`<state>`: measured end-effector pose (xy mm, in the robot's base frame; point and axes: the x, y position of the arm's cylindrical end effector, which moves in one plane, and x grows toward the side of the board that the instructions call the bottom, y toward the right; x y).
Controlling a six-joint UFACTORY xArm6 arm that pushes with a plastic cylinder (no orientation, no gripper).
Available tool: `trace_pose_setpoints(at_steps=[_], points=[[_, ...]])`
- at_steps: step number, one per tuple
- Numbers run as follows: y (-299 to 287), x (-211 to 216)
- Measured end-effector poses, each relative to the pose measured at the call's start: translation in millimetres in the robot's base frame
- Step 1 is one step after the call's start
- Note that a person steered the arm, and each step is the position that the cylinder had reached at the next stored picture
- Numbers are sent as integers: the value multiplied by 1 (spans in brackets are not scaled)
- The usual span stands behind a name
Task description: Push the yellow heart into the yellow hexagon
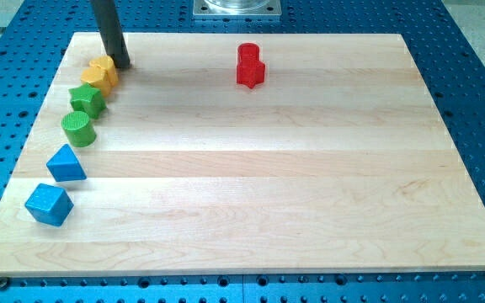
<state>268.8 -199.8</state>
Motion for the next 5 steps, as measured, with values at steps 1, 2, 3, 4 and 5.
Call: trace_pose_setpoints(at_steps=[1,2,3,4,5], points=[[-4,1],[-11,2],[-8,2],[0,-10],[67,-30]])
